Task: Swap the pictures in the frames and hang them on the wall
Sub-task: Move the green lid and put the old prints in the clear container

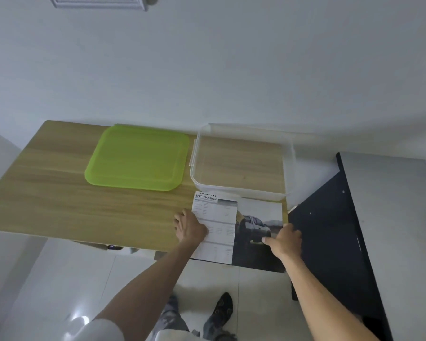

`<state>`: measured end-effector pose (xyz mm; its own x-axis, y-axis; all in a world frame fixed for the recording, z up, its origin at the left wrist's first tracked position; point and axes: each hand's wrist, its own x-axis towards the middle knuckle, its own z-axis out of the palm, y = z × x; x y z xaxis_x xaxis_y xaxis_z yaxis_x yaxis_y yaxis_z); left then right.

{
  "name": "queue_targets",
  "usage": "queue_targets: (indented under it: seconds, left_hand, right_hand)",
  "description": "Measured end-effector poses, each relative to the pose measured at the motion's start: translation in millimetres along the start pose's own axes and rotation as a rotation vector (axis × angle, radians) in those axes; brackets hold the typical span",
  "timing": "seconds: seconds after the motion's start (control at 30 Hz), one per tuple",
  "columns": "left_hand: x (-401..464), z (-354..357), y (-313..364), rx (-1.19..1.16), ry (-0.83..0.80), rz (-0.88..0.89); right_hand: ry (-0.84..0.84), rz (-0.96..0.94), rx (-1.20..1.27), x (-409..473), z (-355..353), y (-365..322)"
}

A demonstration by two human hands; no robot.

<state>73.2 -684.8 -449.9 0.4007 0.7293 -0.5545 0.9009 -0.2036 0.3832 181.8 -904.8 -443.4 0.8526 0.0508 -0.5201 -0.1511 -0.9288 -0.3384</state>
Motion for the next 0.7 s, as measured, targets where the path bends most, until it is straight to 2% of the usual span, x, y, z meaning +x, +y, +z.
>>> queue_targets:
  seconds: [0.27,0.43,0.7]
  left_hand:
    - [2.8,-2.2,-13.5,-0.097,-0.044,0.069]
    - [0.6,-7.8,-23.0,-0.383,-0.073,0.069]
    - [-5.3,-29.2,-52.9,-0.646,-0.305,0.049]
  right_hand:
    - [-0.034,-0.031,0.236,3.6,-0.2,14.5]
    - [-0.008,-0.069,0.33,1.7,-3.9,20.3]
    - [-0.156,-0.066,0.474,-1.3,-13.6,38.8]
